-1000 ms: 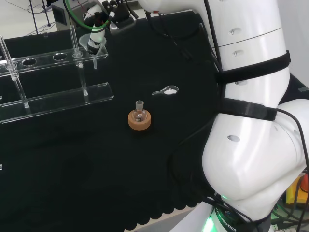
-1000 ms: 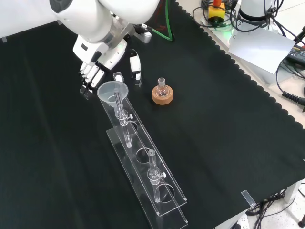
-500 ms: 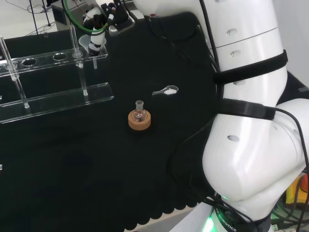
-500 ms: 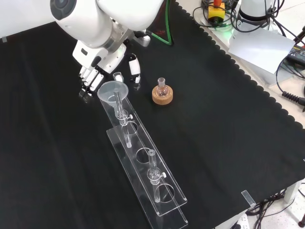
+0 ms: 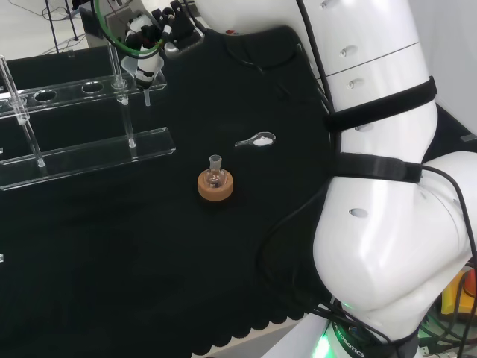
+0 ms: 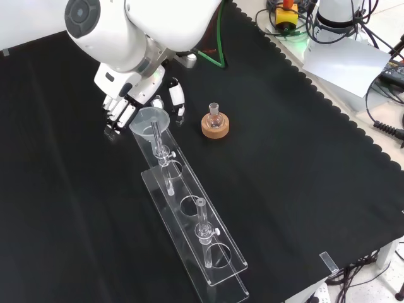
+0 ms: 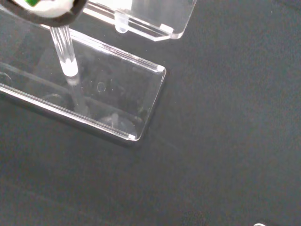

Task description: Pick up the funnel from the transparent funnel stand.

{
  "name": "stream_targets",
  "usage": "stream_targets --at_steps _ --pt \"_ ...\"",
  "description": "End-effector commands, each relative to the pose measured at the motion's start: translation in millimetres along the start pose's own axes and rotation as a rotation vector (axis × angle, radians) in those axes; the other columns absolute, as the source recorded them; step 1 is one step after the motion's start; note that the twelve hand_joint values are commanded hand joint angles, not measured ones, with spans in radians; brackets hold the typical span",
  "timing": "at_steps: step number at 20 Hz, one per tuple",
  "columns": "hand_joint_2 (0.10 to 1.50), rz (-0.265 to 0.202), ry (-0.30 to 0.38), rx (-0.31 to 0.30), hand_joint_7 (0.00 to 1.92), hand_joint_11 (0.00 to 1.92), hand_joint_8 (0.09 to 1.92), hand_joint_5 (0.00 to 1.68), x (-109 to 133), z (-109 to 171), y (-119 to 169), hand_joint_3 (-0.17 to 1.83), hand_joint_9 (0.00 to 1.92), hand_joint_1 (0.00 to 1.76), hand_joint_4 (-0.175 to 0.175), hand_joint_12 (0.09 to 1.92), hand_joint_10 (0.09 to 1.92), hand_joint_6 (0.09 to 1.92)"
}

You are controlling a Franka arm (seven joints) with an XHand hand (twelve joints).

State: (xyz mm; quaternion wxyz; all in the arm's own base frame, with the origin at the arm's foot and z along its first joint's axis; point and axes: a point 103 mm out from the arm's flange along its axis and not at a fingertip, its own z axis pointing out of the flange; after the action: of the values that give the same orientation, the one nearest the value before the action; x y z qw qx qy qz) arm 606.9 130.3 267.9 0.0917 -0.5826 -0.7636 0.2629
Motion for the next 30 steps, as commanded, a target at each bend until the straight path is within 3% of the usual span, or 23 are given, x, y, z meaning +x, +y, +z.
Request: stream_targets --at_steps 1,3,5,8,10,18,30 --pt "0.58 -0.002 -0.035 0.018 0.08 0.30 0.72 0.26 1.1 0.9 2.8 0.58 0.43 0.79 -0.103 1.44 0.72 0.09" --pt "0.57 0.004 -0.068 0.013 0.22 0.32 0.73 0.38 2.0 -0.9 2.3 0.62 0.54 0.80 -0.094 1.43 0.66 0.09" --pt "0.58 0.024 -0.153 -0.025 0.43 0.37 0.72 0.52 4.0 -4.0 0.3 0.64 0.70 0.82 -0.077 1.39 0.61 0.10" --pt "0.64 0.054 -0.217 -0.130 0.76 0.51 0.67 0.76 5.3 -13.9 -8.1 0.66 0.97 0.85 -0.039 1.33 0.50 0.47" --pt "0.67 0.069 -0.262 -0.173 0.87 0.59 0.66 0.84 6.5 -25.1 -15.8 0.69 1.08 0.87 -0.019 1.29 0.47 0.64" --pt "0.70 0.087 -0.280 -0.129 0.93 0.63 0.66 0.87 2.1 -69.7 -55.8 0.72 1.15 0.89 0.002 1.26 0.44 0.77" --pt "0.70 0.168 -0.286 -0.167 0.92 0.61 0.66 0.87 -9.8 -85.2 -124.6 0.73 1.17 0.89 0.009 1.27 0.44 0.81"
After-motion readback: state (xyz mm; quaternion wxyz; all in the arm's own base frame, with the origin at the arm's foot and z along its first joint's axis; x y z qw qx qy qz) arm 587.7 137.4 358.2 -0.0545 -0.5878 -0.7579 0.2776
